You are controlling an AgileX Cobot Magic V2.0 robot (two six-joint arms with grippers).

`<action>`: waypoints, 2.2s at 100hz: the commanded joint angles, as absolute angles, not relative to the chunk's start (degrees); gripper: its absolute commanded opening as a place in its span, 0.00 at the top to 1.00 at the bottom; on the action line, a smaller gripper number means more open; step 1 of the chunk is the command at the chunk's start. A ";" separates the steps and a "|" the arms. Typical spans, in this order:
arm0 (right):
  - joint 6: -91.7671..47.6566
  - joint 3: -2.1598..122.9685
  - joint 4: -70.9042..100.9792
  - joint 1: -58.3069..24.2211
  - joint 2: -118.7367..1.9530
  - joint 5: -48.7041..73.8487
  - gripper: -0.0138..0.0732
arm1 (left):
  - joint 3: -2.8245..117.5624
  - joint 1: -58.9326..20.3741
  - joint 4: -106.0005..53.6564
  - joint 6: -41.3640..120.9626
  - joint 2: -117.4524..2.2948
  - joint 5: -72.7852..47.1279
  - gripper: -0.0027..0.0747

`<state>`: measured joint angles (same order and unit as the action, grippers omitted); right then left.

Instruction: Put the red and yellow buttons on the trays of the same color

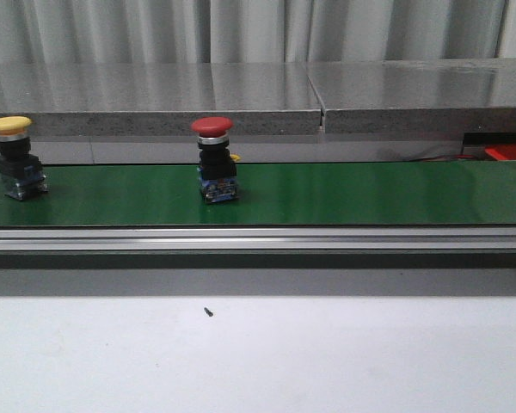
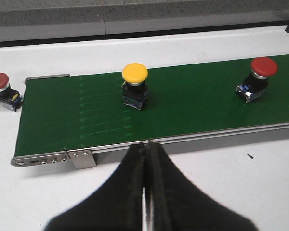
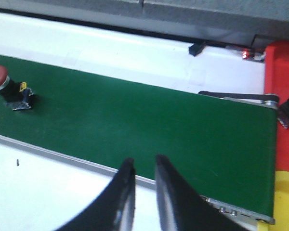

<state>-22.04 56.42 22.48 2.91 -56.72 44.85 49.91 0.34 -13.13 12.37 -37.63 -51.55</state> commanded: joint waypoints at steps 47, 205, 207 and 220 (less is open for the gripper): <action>-22.57 73.90 24.47 -8.50 -75.49 50.55 0.18 | 51.32 -0.08 -14.12 12.34 -37.64 -47.68 0.99; -22.61 98.17 22.67 -17.28 -107.75 56.48 0.65 | 51.32 -0.08 -14.12 12.34 -37.64 -47.68 0.99; -22.61 98.17 22.67 -16.68 -107.25 56.63 0.65 | 51.32 -0.08 -14.12 12.34 -37.64 -47.68 0.99; -22.61 98.17 22.60 -11.59 -104.18 57.81 0.65 | 51.32 -0.08 -14.12 12.34 -37.64 -47.68 0.99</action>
